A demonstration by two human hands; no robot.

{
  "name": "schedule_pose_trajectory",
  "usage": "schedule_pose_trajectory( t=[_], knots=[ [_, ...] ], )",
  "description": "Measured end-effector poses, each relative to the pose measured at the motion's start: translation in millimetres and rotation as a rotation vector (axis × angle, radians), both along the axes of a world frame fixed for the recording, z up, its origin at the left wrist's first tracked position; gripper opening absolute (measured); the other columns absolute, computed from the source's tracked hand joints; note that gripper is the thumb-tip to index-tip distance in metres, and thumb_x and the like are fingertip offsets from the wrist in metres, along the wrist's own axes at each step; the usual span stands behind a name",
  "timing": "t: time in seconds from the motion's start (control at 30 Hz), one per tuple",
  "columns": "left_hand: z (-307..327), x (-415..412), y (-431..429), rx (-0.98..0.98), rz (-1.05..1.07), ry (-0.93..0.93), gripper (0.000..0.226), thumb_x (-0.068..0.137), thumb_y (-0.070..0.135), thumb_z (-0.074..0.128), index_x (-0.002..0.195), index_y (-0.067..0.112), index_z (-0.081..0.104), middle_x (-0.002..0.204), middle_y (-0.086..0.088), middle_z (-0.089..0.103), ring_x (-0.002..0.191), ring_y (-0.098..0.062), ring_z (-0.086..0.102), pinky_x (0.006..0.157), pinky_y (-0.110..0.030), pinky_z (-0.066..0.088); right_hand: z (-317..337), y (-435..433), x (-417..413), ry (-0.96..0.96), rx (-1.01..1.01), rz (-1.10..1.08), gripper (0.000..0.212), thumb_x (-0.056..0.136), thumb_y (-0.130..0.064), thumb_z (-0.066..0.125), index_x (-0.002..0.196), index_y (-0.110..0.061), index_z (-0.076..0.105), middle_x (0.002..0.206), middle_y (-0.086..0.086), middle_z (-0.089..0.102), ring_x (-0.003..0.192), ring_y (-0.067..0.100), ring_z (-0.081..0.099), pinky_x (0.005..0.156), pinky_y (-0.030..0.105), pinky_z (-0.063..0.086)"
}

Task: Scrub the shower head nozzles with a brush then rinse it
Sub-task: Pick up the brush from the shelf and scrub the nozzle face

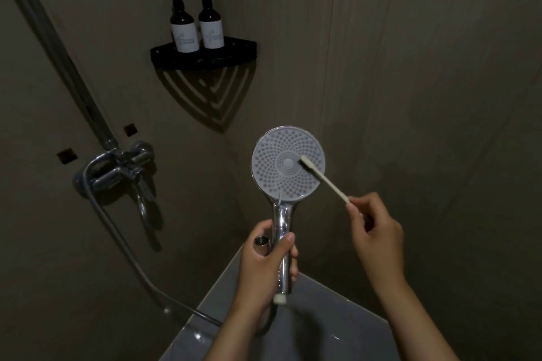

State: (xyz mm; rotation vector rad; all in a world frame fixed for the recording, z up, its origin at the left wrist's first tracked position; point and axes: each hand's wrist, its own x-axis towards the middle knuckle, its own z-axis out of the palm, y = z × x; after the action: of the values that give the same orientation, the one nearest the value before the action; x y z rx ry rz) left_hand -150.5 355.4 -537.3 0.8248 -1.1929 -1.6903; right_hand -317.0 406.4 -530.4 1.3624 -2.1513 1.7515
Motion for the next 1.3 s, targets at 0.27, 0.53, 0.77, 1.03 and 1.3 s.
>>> schedule_pose_trajectory(
  t=[0.27,0.53,0.77,1.03,1.3],
  knots=[
    [0,1,0,-0.009,-0.019,-0.012,0.021,0.084,0.011,0.063,0.102,0.006,0.055,0.065,-0.013,0.056,0.044,-0.022,0.05,0.041,-0.028,0.042,1,5,-5,-0.015,-0.036,-0.049,0.003,0.088,-0.014,0.061,0.086,-0.016,0.061,0.072,-0.003,0.063,0.07,0.013,0.057,0.055,0.025,0.043],
    [2,-4,-1,-0.007,-0.005,0.017,0.019,0.086,0.008,0.061,0.1,0.0,0.051,0.063,-0.016,0.054,0.042,-0.021,0.049,0.04,-0.026,0.041,6,5,-1,-0.038,-0.095,0.12,0.004,0.086,-0.027,0.058,0.084,-0.025,0.06,0.067,-0.004,0.061,0.06,0.01,0.056,0.052,0.017,0.04],
    [5,-6,-4,0.0,-0.001,0.026,0.021,0.084,0.01,0.062,0.101,0.002,0.052,0.063,-0.016,0.055,0.041,-0.021,0.049,0.04,-0.025,0.041,-3,-3,3,0.009,-0.018,0.087,0.018,0.086,-0.014,0.064,0.082,-0.03,0.057,0.072,-0.003,0.065,0.061,0.012,0.057,0.056,0.027,0.046],
    [5,-6,-6,-0.006,0.016,0.026,0.017,0.087,0.007,0.059,0.101,0.001,0.053,0.063,-0.015,0.055,0.041,-0.02,0.049,0.039,-0.025,0.041,1,0,-9,0.003,-0.02,-0.013,0.005,0.087,-0.019,0.06,0.082,-0.02,0.061,0.065,-0.005,0.059,0.062,0.015,0.054,0.052,0.034,0.046],
    [5,-9,-11,-0.012,0.054,0.015,0.018,0.087,0.007,0.059,0.099,-0.003,0.05,0.062,-0.016,0.053,0.04,-0.021,0.048,0.039,-0.025,0.041,7,-7,0,-0.115,-0.094,0.132,0.01,0.085,-0.003,0.064,0.078,-0.01,0.062,0.079,-0.011,0.064,0.065,-0.004,0.057,0.057,0.009,0.041]
  ],
)
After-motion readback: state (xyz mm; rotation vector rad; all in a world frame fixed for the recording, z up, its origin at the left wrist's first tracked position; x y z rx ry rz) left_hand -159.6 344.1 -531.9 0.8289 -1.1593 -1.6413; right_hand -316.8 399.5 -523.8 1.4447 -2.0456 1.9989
